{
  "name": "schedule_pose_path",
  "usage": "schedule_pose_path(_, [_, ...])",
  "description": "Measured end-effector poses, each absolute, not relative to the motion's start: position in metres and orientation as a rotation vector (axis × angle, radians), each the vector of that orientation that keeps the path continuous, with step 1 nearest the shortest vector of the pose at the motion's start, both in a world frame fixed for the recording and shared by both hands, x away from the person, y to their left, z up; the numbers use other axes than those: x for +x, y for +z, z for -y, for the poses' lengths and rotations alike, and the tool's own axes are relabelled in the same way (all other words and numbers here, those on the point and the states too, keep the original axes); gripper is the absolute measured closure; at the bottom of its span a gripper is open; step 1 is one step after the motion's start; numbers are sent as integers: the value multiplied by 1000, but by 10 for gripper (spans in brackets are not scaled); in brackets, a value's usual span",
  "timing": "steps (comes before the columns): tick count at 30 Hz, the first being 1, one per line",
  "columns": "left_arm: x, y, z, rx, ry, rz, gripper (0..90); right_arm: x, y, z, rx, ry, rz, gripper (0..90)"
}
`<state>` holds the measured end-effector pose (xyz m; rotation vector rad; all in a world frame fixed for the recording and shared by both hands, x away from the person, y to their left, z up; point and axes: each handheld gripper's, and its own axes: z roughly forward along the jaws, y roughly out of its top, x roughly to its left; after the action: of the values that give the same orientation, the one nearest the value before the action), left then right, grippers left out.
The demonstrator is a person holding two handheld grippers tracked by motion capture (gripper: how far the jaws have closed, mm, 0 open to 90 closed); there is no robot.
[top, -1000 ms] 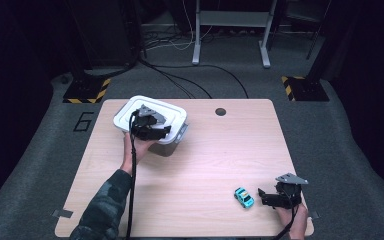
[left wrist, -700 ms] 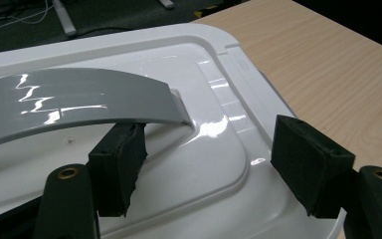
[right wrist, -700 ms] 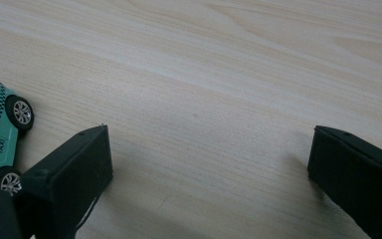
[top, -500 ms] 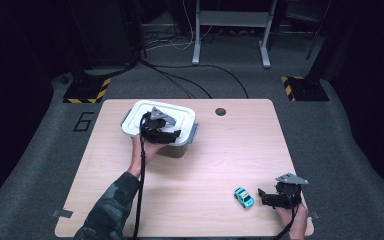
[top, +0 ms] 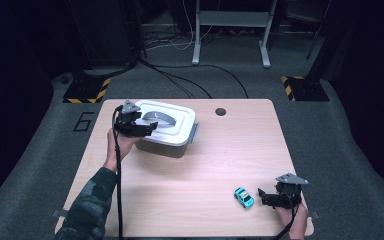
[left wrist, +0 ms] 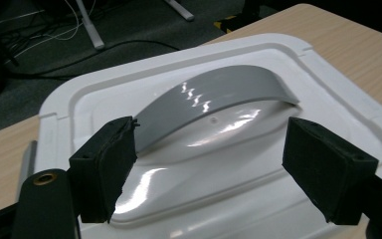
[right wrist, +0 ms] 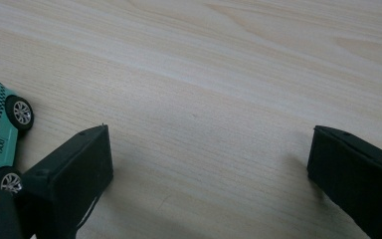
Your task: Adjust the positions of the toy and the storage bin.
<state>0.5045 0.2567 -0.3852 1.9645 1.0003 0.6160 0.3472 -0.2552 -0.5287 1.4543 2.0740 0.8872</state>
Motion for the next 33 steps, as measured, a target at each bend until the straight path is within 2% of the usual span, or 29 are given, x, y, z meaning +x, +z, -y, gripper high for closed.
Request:
schedule_pose_path(7, [524,-389,-254,2046,612,-971,210,347,-529,255,1455,887,-2074,32])
schedule_pose_path(12, [534,-393,-249,2100,606,-934,250,347,-529,255,1454,887,-2074,32])
schedule_pose_path(17, [536,-391,-250,2105,630,-950,387,347,-529,255,1455,887,-2074,32])
schedule_pose_path(23, [533,-391,-255,2089,602,-972,479,347,-529,255,1455,888,-2073,33])
schedule_pose_path(33, [519,-392,-242,2082,533,-935,461,347,-529,255,1456,888,-2071,33])
